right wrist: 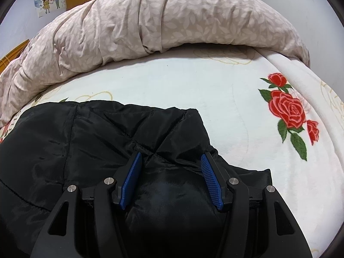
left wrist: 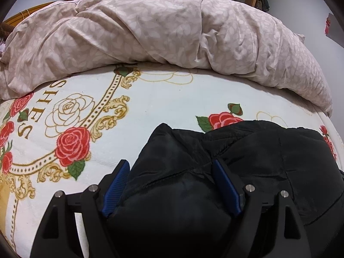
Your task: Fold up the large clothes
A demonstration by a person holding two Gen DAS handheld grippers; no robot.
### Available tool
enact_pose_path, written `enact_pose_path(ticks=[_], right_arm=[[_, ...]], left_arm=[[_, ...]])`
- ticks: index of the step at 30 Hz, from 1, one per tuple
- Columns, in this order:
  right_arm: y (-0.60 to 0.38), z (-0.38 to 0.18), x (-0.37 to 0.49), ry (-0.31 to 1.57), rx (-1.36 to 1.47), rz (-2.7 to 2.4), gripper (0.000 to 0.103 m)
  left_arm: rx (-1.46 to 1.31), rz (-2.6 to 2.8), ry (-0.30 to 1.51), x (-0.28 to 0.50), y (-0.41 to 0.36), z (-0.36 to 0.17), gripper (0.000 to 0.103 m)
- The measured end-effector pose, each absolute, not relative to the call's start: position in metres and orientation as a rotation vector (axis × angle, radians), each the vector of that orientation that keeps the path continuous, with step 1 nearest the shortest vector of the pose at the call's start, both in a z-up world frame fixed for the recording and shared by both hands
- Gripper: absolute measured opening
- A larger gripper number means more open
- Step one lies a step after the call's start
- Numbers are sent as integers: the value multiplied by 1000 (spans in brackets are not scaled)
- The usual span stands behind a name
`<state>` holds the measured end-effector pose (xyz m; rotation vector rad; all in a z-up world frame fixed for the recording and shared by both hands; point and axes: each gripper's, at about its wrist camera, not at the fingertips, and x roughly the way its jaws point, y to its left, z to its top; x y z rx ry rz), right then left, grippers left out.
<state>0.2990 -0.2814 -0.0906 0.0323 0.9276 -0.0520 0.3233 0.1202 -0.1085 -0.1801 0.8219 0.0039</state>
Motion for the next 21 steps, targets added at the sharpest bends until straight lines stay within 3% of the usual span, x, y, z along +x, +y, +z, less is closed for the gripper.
enact_pose_path(ticks=[13, 21], right_arm=[[-283, -87, 299, 936, 45, -53, 57], [-260, -2, 250, 845, 3, -5, 58]], left_arm=[[-174, 41, 868, 328, 119, -103, 84], [-192, 11, 776, 277, 119, -19, 80]])
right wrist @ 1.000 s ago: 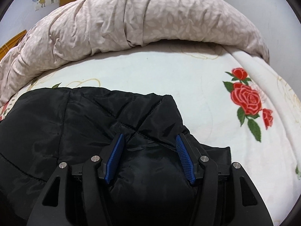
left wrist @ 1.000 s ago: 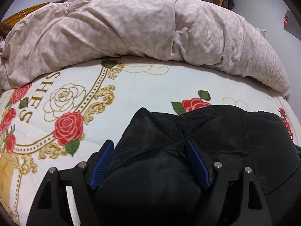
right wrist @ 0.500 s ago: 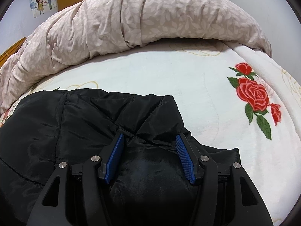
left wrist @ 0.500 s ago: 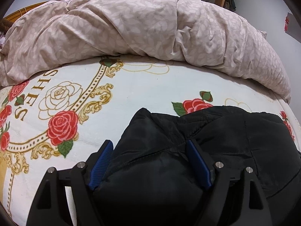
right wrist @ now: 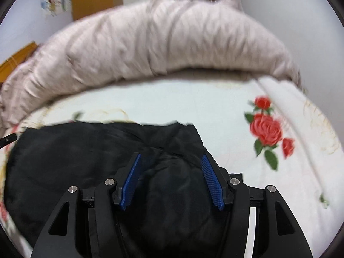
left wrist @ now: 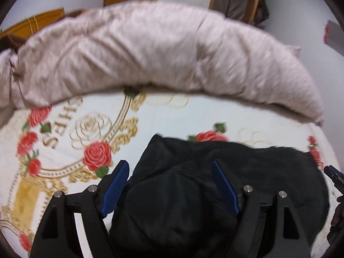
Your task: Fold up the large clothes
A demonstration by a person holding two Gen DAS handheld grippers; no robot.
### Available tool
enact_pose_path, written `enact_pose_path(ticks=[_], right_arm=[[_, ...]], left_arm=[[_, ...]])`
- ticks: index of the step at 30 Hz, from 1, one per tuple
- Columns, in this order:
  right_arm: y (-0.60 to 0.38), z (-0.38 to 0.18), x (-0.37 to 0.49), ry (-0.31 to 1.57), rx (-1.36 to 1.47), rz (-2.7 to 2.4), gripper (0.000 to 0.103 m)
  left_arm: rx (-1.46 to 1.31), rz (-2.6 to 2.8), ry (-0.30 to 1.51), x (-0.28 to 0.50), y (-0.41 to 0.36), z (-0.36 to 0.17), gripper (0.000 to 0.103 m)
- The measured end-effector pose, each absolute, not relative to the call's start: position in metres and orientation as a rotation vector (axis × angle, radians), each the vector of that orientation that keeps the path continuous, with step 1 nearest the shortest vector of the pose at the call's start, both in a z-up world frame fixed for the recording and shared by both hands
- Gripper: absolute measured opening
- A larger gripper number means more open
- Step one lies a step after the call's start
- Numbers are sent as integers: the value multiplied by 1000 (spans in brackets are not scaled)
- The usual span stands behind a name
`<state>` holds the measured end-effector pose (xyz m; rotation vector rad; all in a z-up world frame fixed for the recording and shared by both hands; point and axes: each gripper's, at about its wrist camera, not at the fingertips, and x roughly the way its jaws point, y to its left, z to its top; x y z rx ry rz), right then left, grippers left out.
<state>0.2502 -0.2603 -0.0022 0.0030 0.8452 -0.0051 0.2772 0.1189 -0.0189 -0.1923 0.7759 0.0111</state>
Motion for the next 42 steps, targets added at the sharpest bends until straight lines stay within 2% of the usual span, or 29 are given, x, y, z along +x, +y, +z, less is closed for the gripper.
enact_pose_path(ticks=[4, 9, 13, 15, 16, 21, 26, 42], right_arm=[[-239, -3, 220, 905, 6, 51, 58], [-223, -53, 220, 1085, -41, 57, 59], [-231, -55, 227, 1113, -3, 59, 60], [-231, -44, 222, 1109, -7, 48, 60], [-230, -38, 218, 1098, -5, 48, 60], [-216, -18, 197, 1057, -1, 93, 60], [-206, -43, 202, 1115, -39, 99, 60], [-207, -69, 209, 1110, -78, 93, 62]], left_arm=[[-175, -76, 768, 243, 89, -4, 80], [-136, -136, 933, 242, 51, -51, 81], [-149, -114, 949, 250, 50, -63, 82], [-142, -102, 969, 252, 49, -55, 79], [-139, -101, 963, 249, 48, -46, 73], [-153, -180, 918, 223, 20, -16, 72], [-73, -182, 965, 223, -19, -39, 74], [-40, -107, 976, 239, -31, -61, 83]])
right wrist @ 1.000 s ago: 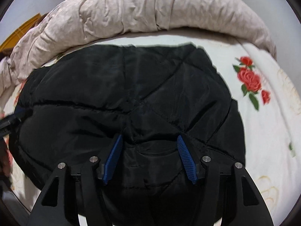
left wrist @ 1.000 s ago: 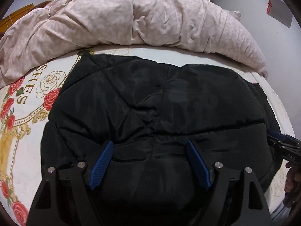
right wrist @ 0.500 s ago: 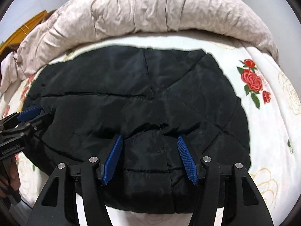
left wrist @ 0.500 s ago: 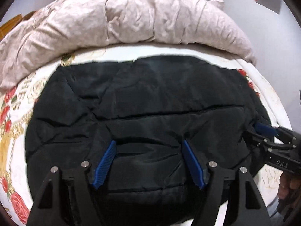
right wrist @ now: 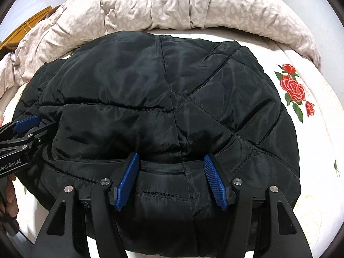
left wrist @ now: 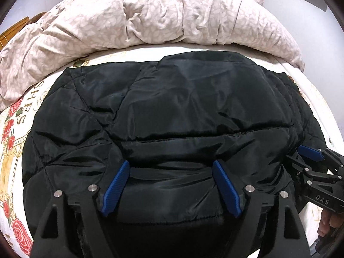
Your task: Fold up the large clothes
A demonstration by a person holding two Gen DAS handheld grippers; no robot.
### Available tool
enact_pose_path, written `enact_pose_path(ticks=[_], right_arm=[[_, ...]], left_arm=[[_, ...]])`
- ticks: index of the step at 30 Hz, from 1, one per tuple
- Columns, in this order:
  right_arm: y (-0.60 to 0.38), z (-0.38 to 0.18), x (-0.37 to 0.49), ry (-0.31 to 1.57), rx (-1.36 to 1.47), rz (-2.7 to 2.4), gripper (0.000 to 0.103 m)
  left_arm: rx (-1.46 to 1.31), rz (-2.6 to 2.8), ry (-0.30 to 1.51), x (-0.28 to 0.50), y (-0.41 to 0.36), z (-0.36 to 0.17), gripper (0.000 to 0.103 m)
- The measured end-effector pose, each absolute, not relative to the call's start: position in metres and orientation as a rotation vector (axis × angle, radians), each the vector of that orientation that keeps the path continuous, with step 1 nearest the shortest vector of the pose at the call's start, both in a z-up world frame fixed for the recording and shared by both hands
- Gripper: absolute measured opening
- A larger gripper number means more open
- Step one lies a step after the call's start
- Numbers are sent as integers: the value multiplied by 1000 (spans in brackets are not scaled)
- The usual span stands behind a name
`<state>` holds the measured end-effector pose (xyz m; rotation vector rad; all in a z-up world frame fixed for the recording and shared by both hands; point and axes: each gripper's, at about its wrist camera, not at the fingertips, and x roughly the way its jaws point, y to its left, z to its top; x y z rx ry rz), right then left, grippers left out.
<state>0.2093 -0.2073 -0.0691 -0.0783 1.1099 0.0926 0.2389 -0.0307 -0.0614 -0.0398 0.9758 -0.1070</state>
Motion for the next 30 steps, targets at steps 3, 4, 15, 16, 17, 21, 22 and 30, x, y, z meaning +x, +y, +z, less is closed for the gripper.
enact_pose_path(ticks=[3, 4, 15, 16, 17, 21, 22, 30], right_arm=[[-206, -69, 208, 1114, -83, 90, 62], [-205, -68, 210, 1123, -80, 92, 63], [-216, 0, 239, 995, -41, 58, 63], [-218, -4, 245, 1005, -46, 40, 63], [-225, -13, 255, 1035, -43, 16, 63], [-252, -51, 272, 1126, 12, -22, 63], [-254, -54, 273, 1127, 13, -22, 63], [-261, -28, 264, 1057, -1, -32, 63]], left_arm=[[-42, -100, 976, 239, -30, -62, 86], [-41, -98, 978, 239, -29, -62, 86], [-30, -101, 908, 264, -15, -7, 74], [-27, -92, 921, 273, -11, -10, 74], [-30, -80, 941, 283, -5, -16, 74], [-74, -71, 1017, 306, 8, -52, 75], [-64, -75, 1008, 307, 6, -56, 75], [-58, -74, 931, 289, 37, -29, 64]])
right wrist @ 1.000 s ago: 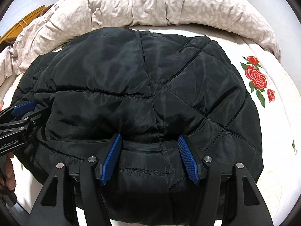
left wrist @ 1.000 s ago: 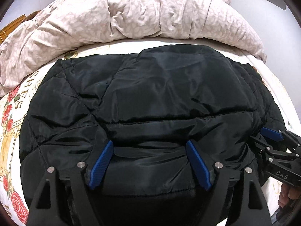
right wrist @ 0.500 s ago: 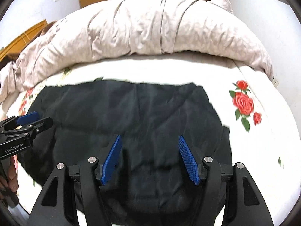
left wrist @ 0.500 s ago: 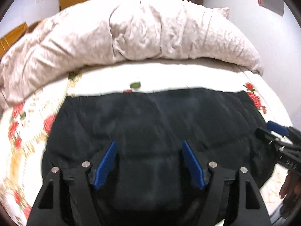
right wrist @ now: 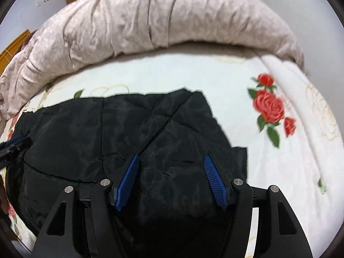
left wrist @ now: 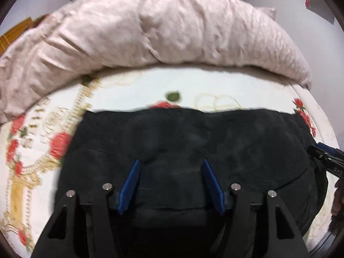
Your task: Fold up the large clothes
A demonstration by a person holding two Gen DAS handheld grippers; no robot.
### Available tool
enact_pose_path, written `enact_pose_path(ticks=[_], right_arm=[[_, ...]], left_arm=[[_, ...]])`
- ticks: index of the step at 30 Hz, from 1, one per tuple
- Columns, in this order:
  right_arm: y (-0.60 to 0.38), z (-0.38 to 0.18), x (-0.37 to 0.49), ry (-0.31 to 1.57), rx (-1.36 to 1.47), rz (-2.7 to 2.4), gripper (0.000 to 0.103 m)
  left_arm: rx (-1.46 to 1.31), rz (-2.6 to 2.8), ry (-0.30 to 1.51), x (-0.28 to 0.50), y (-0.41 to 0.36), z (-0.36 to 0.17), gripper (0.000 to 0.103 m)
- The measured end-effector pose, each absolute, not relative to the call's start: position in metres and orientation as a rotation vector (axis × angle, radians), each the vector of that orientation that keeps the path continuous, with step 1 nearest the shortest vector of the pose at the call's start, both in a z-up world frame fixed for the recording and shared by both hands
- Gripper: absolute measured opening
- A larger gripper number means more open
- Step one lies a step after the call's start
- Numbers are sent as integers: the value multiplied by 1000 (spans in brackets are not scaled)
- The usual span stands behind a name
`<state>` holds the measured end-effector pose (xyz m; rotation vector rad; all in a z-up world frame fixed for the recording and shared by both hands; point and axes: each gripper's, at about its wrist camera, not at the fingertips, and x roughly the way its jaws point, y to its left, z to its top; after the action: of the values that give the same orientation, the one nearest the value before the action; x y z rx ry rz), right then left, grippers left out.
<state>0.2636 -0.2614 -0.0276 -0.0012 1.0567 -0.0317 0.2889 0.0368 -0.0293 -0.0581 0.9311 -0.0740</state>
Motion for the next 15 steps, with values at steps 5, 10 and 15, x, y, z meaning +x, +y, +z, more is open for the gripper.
enact_pose_path(ticks=[5, 10, 15], right_arm=[[-277, -47, 265, 1096, -15, -87, 62], [-284, -62, 265, 1108, -6, -102, 62], [-279, -69, 264, 1103, -35, -103, 62]], left_arm=[[-55, 65, 935, 287, 94, -36, 62], [-135, 54, 969, 293, 119, -67, 62], [-131, 58, 964, 299, 111, -80, 63]])
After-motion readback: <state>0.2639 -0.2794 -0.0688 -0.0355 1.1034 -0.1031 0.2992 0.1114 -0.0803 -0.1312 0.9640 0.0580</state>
